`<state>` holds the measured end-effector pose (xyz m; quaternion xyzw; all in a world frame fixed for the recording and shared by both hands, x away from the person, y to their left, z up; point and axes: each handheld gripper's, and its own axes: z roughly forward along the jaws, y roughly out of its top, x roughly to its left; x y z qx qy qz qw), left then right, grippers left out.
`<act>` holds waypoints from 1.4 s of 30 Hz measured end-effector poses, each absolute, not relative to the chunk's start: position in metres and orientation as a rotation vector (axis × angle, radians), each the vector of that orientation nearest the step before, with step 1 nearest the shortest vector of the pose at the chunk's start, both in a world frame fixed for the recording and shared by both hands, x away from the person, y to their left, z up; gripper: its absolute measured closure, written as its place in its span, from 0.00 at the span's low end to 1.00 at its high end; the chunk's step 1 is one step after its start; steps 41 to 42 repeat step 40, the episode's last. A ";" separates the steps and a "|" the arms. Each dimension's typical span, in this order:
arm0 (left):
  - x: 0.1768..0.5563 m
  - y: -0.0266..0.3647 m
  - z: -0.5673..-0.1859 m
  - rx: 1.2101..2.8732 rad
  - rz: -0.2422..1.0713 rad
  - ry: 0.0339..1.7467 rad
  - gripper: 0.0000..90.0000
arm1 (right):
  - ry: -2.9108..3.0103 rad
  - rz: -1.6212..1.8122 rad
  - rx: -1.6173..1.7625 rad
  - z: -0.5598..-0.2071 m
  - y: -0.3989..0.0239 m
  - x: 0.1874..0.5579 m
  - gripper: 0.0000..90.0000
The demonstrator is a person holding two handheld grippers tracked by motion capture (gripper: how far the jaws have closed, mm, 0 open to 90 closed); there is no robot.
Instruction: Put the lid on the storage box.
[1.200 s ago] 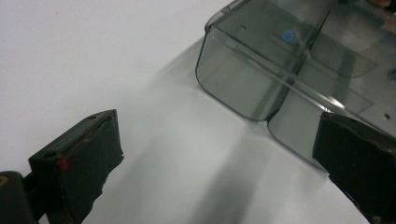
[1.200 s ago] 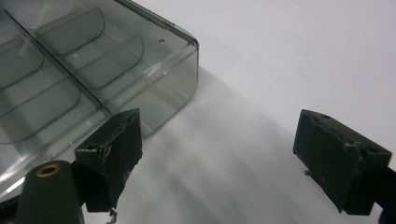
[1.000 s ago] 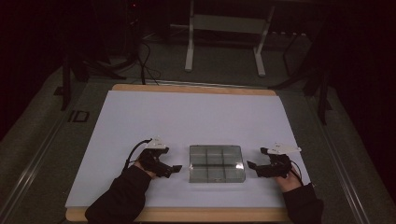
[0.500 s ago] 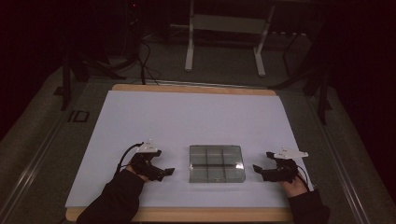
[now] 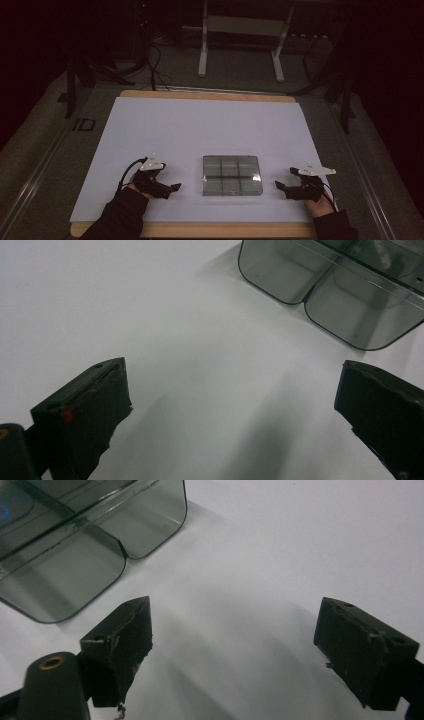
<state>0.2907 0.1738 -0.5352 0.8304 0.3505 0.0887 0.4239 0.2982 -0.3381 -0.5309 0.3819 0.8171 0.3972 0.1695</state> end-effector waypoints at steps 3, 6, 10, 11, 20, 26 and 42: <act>0.289 0.176 -0.537 2.081 0.230 0.889 0.03 | 2.321 1.115 1.085 -0.532 -0.339 0.296 0.17; 0.287 0.177 -0.538 2.076 0.235 0.899 0.03 | 2.311 1.108 1.083 -0.532 -0.339 0.294 0.17; 0.283 0.177 -0.540 2.075 0.253 0.906 0.03 | 2.296 1.098 1.081 -0.534 -0.339 0.292 0.17; 0.283 0.176 -0.540 2.080 0.258 0.908 0.03 | 2.293 1.098 1.083 -0.534 -0.339 0.292 0.17; 0.279 0.176 -0.540 2.063 0.307 0.938 0.03 | 2.259 1.085 1.106 -0.535 -0.339 0.291 0.17; 0.279 0.178 -0.540 2.032 0.334 0.977 0.03 | 2.230 1.066 1.131 -0.535 -0.339 0.292 0.17; 0.275 0.175 -0.540 2.043 0.412 0.994 0.03 | 2.211 1.039 1.163 -0.536 -0.339 0.293 0.17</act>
